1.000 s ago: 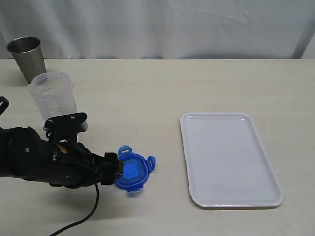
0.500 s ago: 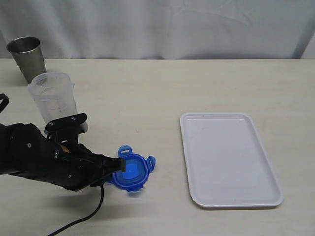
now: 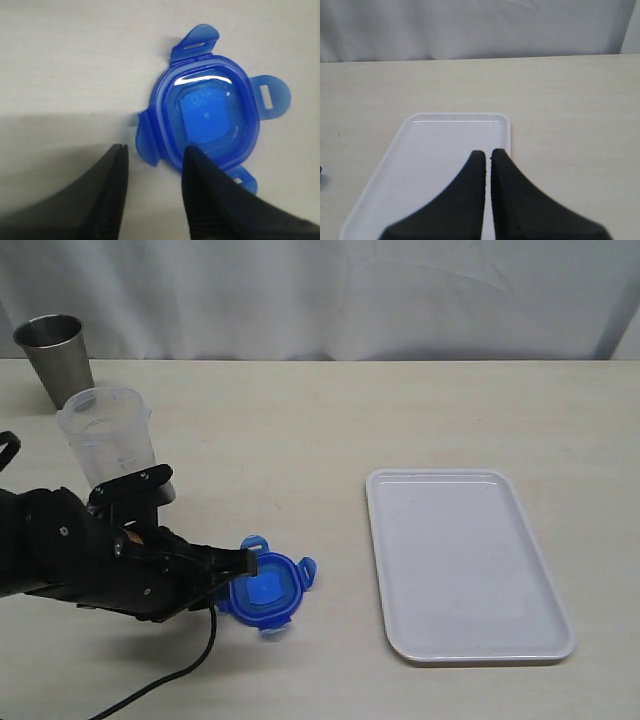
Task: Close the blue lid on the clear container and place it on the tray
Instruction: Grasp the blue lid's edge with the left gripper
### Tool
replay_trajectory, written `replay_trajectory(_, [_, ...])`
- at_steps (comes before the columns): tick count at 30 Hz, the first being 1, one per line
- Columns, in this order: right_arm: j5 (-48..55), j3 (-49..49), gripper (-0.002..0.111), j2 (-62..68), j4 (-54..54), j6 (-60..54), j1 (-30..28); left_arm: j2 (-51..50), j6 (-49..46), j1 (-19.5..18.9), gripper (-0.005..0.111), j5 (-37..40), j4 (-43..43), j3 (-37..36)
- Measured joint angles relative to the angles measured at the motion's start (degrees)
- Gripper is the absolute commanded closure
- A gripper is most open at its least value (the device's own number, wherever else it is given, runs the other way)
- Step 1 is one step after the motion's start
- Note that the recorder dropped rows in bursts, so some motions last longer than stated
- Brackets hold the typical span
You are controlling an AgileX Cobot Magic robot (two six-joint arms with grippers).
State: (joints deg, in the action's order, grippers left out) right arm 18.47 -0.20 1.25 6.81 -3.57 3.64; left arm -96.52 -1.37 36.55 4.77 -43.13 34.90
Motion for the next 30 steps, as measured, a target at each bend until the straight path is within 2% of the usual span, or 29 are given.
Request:
replay_trajectory(7, [0.0,0.0,0.104,0.0,0.0,0.0,0.0,-4.3,0.0,0.0,0.067,-0.7,-0.4,0.0])
replay_trajectory(17, [0.0,0.0,0.104,0.0,0.0,0.0,0.0,-4.5,0.0,0.0,0.067,-3.6,-0.6,0.1])
replay_trajectory(30, [0.0,0.0,0.104,0.0,0.0,0.0,0.0,-6.9,0.0,0.0,0.067,-2.7,-0.3,2.2])
